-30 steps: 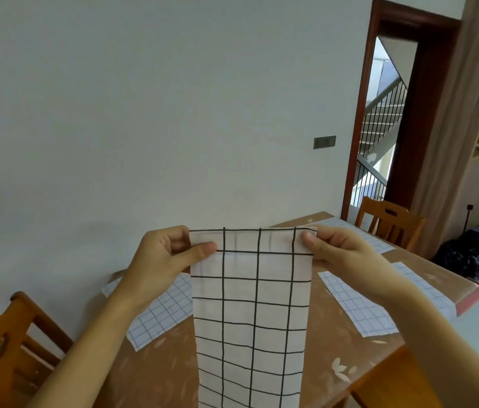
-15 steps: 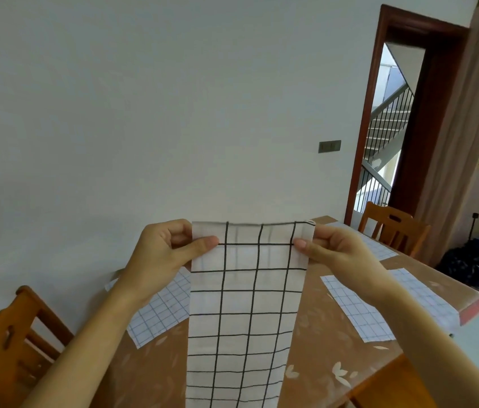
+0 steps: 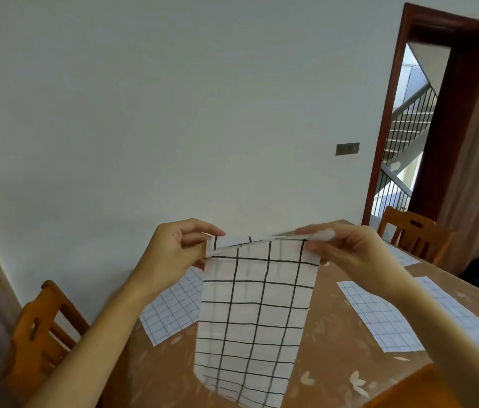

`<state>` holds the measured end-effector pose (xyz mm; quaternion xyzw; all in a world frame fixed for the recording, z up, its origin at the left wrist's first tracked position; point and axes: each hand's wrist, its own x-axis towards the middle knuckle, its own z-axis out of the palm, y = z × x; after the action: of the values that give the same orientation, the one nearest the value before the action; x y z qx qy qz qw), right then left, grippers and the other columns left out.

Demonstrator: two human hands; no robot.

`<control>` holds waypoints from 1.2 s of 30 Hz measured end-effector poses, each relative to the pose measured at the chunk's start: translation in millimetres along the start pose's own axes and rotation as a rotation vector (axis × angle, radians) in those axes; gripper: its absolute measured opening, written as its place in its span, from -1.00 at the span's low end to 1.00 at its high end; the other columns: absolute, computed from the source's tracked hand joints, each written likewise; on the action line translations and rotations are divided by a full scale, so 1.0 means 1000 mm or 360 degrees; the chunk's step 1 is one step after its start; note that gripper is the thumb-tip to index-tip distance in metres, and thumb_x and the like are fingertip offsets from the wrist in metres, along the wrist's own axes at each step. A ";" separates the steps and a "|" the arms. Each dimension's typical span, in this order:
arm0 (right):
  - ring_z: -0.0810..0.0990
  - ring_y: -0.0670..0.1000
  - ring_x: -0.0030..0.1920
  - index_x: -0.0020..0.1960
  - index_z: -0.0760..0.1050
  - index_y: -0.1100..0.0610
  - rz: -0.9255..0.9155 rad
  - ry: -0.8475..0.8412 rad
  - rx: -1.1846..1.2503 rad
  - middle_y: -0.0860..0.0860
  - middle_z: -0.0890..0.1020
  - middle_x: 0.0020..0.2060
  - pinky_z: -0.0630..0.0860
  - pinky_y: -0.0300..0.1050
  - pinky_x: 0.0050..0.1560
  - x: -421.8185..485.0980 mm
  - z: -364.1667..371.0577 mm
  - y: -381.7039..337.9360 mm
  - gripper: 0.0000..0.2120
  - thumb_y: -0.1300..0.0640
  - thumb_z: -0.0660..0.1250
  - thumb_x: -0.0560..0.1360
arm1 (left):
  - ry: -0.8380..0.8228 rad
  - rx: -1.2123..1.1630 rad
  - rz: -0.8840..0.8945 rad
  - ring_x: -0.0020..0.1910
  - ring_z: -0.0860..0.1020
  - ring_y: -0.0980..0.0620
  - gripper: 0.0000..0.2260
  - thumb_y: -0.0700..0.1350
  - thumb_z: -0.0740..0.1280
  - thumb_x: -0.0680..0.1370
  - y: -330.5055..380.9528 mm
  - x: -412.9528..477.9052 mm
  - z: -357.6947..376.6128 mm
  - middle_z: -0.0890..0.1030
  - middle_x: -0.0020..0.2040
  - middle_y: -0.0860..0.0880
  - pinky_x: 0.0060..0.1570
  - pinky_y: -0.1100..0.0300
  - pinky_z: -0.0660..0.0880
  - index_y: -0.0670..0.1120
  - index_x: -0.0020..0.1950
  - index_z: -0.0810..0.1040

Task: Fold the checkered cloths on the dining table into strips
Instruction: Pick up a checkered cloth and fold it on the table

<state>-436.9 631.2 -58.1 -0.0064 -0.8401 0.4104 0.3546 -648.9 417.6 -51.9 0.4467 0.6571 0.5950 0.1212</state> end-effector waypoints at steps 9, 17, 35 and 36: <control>0.72 -0.14 -0.04 -0.04 0.68 0.06 -0.0373 0.0238 -0.0268 -0.11 0.74 -0.04 0.63 -0.22 0.03 0.000 -0.007 0.010 -0.59 0.54 0.30 0.49 | -0.0065 -0.0017 -0.0037 -0.21 0.72 -0.12 -0.93 -0.31 0.40 0.55 0.002 0.007 -0.009 0.75 -0.16 -0.14 -0.25 0.16 0.65 -0.19 -0.01 0.67; 0.72 0.05 -0.12 0.02 0.69 -0.04 -0.0299 0.0109 -0.0180 -0.08 0.75 -0.07 0.66 -0.02 -0.07 0.007 -0.011 0.012 -0.49 0.55 0.25 0.52 | -0.0021 -0.0108 0.0040 -0.19 0.73 -0.08 -0.91 -0.23 0.44 0.48 0.004 0.008 -0.017 0.76 -0.13 -0.12 -0.28 0.16 0.65 -0.17 -0.03 0.66; 0.71 0.22 -0.10 0.07 0.61 0.04 0.0013 0.0135 0.0159 0.21 0.69 -0.14 0.64 0.18 0.01 0.005 -0.003 0.003 -0.65 0.07 0.56 0.30 | -0.0055 -0.0075 0.0020 -0.23 0.70 -0.08 -0.90 -0.20 0.46 0.47 0.000 0.018 -0.014 0.74 -0.18 -0.18 -0.28 0.15 0.63 -0.23 -0.10 0.66; 0.70 0.24 -0.10 0.14 0.59 0.03 0.0035 0.0130 0.0173 0.23 0.69 -0.15 0.64 0.17 0.03 0.004 -0.003 0.003 -0.58 0.08 0.56 0.31 | -0.0054 -0.0078 0.0015 -0.22 0.70 -0.09 -0.88 -0.17 0.46 0.46 -0.001 0.018 -0.015 0.73 -0.18 -0.18 -0.28 0.14 0.63 -0.22 -0.11 0.66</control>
<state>-438.7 636.8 -56.5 -0.0130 -0.8014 0.4586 0.3838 -669.9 421.0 -41.9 0.4569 0.6380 0.6038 0.1405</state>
